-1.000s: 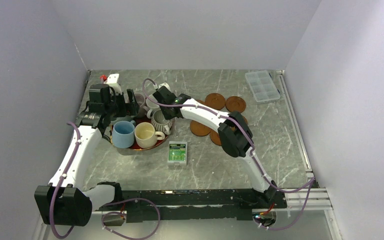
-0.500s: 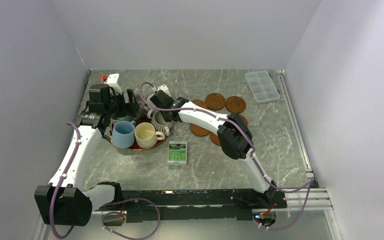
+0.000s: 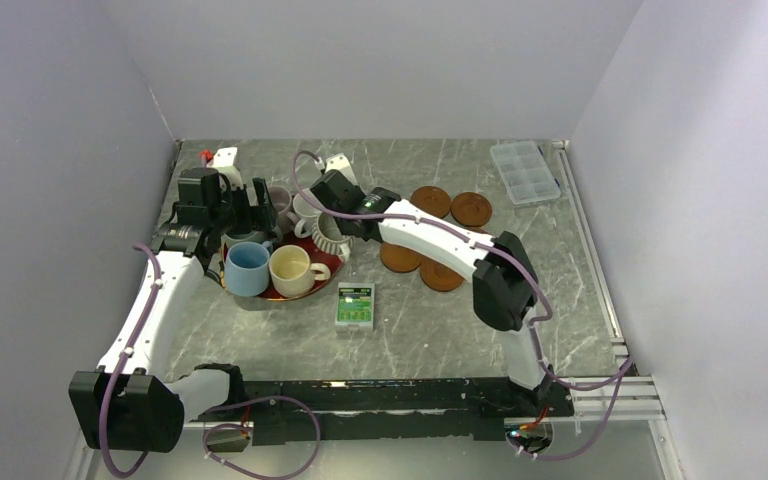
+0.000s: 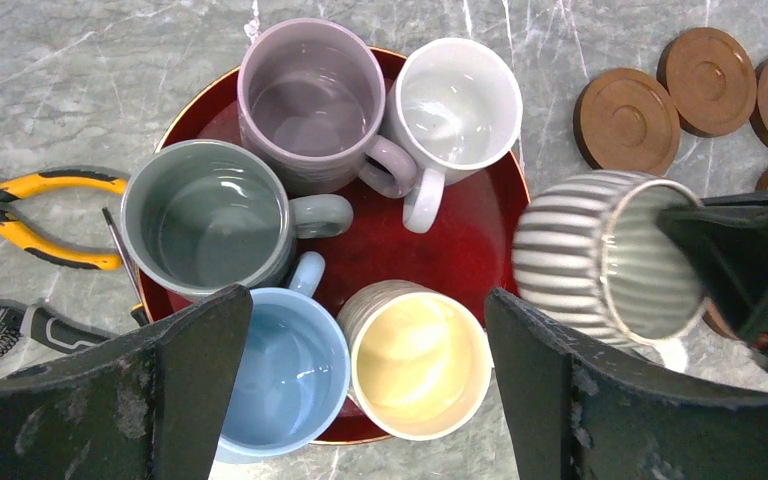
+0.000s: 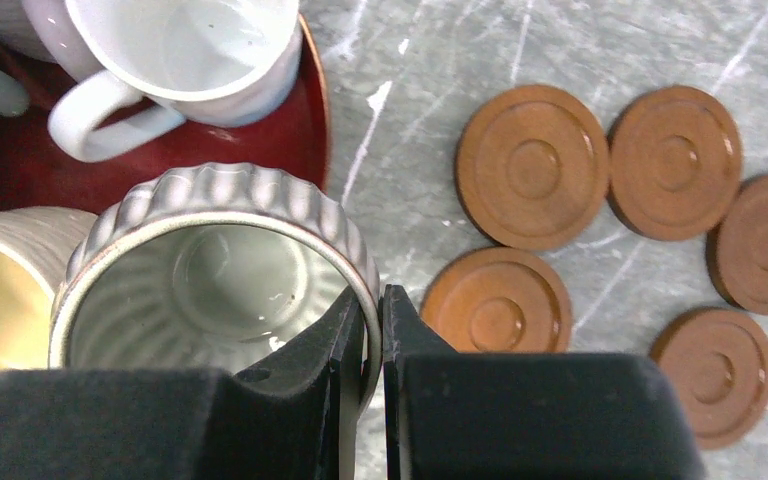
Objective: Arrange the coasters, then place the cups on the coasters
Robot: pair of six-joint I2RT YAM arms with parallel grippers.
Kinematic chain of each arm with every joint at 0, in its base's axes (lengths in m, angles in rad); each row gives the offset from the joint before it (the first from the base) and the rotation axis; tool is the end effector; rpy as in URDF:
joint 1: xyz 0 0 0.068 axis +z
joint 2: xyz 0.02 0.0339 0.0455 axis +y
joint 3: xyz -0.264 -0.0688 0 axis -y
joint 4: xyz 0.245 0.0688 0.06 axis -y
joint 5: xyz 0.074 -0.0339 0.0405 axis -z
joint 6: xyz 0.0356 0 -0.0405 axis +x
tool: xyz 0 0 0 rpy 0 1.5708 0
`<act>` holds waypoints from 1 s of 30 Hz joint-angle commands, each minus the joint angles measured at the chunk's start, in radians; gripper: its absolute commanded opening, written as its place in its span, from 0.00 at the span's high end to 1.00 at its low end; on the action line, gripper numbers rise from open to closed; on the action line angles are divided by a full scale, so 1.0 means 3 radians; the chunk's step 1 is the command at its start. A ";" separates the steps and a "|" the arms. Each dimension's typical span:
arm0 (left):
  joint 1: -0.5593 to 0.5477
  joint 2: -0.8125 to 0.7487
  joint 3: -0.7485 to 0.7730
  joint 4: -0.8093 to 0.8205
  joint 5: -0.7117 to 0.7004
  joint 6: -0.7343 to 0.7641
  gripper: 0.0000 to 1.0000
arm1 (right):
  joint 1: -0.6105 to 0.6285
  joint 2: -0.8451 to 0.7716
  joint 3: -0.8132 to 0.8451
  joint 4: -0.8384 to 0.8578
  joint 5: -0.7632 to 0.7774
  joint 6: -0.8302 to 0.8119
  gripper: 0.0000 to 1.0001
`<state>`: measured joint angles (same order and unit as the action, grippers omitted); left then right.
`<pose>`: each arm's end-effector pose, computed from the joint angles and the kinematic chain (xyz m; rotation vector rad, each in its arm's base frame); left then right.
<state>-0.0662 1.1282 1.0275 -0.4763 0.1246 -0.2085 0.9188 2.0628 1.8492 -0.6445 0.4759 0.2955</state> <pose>0.2475 -0.0208 0.3275 -0.0805 2.1557 -0.2933 0.2957 0.3605 0.2730 -0.5074 2.2522 0.0303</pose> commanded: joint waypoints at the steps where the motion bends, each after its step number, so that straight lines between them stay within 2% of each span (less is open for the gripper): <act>1: -0.0010 -0.0089 0.0103 0.0052 -0.0072 -0.0047 0.08 | -0.0003 -0.0436 -0.0081 -0.0040 0.0219 -0.0025 1.00; 6: -0.0011 -0.0136 0.0067 0.0079 -0.0168 -0.0039 0.08 | -0.0096 -0.0608 -0.0124 -0.0174 0.0270 -0.0124 1.00; 16: -0.0011 -0.0153 -0.0002 0.0164 -0.0267 -0.0016 0.08 | -0.0835 -0.0879 -0.0526 -0.0030 -0.0040 -0.0387 1.00; 20: -0.0010 -0.0126 0.0011 0.0146 -0.0233 -0.0006 0.08 | -0.1145 -0.0935 -0.0723 0.0244 -0.0261 -0.0642 1.00; 30: -0.0009 -0.0133 0.0019 0.0151 -0.0188 -0.0003 0.08 | -0.1652 -0.0665 -0.0602 0.0505 -0.0618 -0.1129 1.00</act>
<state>-0.0669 1.0946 1.0256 -0.4671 0.0563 -0.2066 0.4458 1.8626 1.6043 -0.6140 0.3489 0.0444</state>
